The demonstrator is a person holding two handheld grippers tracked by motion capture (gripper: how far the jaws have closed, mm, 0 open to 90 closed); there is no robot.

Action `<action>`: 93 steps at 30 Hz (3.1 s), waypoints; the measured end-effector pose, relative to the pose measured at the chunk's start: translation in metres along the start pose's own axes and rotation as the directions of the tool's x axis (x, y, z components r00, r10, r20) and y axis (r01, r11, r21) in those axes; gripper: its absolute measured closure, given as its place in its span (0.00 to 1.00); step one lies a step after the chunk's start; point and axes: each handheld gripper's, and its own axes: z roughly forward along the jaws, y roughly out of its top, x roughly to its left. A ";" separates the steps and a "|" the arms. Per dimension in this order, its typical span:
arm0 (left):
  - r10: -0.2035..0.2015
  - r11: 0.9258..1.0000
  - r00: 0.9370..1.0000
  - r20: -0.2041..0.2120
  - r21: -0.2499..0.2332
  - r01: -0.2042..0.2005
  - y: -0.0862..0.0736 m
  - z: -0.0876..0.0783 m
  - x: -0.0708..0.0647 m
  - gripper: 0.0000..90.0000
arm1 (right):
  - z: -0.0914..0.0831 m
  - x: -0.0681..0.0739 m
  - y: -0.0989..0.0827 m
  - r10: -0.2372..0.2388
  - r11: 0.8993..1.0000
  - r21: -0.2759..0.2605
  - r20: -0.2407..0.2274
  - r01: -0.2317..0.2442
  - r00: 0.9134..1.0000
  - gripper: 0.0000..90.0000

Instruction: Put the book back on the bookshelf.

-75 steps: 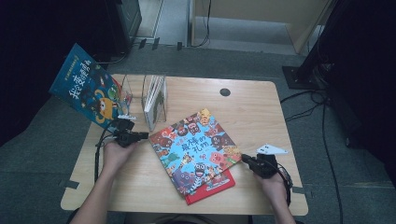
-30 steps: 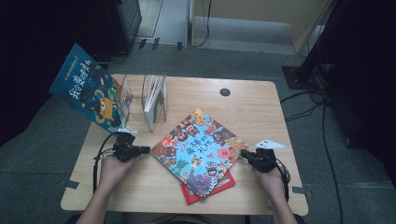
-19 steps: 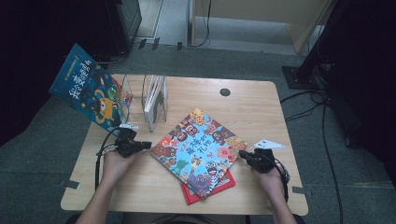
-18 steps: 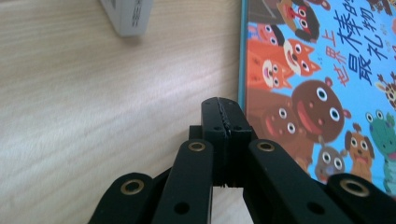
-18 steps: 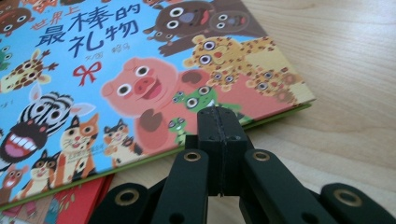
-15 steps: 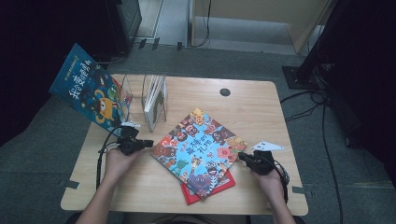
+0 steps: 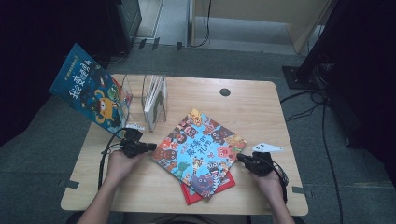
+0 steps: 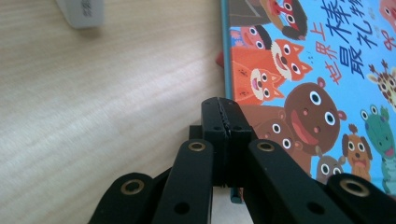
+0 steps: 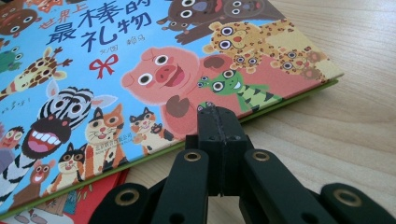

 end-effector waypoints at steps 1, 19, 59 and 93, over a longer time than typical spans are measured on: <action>0.007 1.000 1.000 0.003 0.005 -0.007 -0.002 -0.001 -0.001 1.00 | 0.000 0.000 0.000 0.002 1.000 0.000 -0.002 -0.002 1.000 1.00; -0.010 0.999 1.000 0.011 0.030 0.010 -0.023 -0.012 -0.014 0.94 | 0.013 -0.007 0.014 -0.002 1.000 0.003 -0.001 0.002 1.000 1.00; -0.030 0.999 0.999 0.031 0.010 0.030 0.007 0.000 -0.007 0.37 | 0.028 0.010 0.027 -0.088 0.996 0.020 -0.015 0.088 0.996 1.00; -0.040 0.999 0.999 0.032 0.030 0.039 0.013 0.011 -0.008 0.43 | 0.025 0.027 0.013 -0.125 0.992 0.025 -0.079 0.127 0.989 1.00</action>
